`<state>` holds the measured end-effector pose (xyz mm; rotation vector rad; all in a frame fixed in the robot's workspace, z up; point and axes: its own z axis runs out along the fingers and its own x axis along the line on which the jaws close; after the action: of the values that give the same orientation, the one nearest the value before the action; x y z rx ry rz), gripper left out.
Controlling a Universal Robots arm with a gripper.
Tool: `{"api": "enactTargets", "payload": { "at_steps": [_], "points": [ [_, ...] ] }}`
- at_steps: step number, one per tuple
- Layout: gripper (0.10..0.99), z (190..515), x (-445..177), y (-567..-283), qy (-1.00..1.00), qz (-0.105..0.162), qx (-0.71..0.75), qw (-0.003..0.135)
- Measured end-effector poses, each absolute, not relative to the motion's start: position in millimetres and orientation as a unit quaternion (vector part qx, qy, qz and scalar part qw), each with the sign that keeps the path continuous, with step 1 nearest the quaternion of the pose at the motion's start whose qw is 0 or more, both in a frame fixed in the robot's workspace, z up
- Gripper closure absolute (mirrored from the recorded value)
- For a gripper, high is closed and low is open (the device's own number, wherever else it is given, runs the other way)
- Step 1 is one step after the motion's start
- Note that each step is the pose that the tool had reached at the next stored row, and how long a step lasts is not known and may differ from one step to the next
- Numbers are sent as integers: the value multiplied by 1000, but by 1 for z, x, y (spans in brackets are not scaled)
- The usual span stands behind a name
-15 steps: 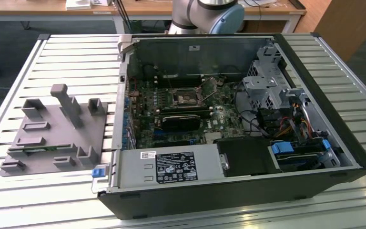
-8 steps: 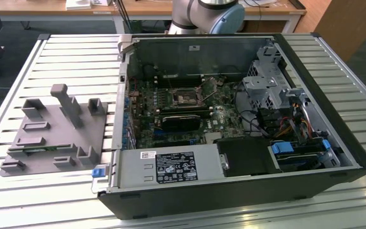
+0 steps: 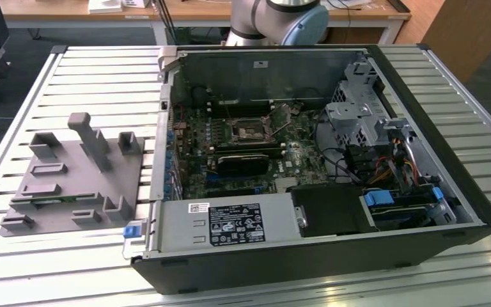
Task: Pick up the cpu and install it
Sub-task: 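Pick up the cpu and move it towards the insertion slot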
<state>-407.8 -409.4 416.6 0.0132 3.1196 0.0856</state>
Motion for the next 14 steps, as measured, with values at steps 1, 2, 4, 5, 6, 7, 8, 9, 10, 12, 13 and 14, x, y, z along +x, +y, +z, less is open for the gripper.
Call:
{"api": "enactTargets", "payload": {
  "at_steps": [1,2,4,5,6,7,8,9,10,12,13,14],
  "points": [
    [541,417,-407,-409,1000,27,4,10],
    [541,417,-406,-409,1000,27,4,10],
    [541,417,-404,-409,1000,27,4,10],
    [541,417,-403,-409,1000,27,4,10],
    [541,417,-401,-409,1000,27,4,10],
    [541,417,-400,-409,1000,27,4,10],
    [541,417,-398,-409,1000,27,4,10],
    [541,417,-397,-409,1000,27,4,10],
    [541,417,-396,-409,1000,27,4,10],
    [541,417,-392,-409,1000,27,4,10],
    [541,417,-390,-409,1000,27,4,10],
    [541,417,-388,-409,1000,27,4,10]
  ]
}}
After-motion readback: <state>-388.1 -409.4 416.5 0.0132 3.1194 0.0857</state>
